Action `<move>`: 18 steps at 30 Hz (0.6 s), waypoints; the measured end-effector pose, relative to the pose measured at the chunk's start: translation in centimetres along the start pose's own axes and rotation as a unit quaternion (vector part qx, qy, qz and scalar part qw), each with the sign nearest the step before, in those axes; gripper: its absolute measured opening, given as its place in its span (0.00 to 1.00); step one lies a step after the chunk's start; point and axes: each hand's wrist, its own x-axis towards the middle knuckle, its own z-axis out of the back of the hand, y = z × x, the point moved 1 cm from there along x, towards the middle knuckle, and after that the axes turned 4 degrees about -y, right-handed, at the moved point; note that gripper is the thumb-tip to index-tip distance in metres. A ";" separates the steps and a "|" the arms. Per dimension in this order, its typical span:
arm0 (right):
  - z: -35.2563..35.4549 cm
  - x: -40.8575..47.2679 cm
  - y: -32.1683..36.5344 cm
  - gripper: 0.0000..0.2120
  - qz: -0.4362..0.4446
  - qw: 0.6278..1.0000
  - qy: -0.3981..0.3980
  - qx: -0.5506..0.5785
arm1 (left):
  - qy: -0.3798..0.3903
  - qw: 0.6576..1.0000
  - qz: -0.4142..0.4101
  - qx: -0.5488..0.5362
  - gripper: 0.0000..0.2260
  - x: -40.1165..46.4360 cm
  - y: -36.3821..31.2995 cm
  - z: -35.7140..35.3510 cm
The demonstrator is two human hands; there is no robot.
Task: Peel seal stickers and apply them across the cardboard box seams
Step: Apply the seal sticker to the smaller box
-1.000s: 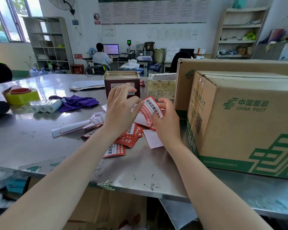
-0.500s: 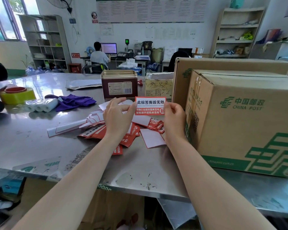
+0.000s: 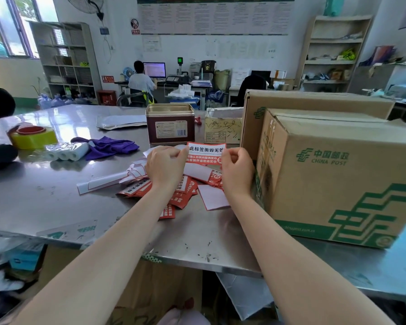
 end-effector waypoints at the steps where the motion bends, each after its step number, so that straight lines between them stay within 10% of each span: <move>1: 0.1 0.1 1.0 0.09 0.022 1.000 -0.001 -0.018 | 0.007 0.999 0.030 -0.016 0.18 0.2 -0.5 0.2; 11: 3.6 3.0 12.8 0.08 0.202 0.961 0.016 -0.189 | 0.100 0.928 0.228 -0.277 0.12 -1.0 -8.9 2.3; 18: 10.6 7.4 13.6 0.08 0.102 0.964 0.028 -0.243 | 0.154 0.935 0.176 -0.267 0.11 -1.7 -13.8 0.4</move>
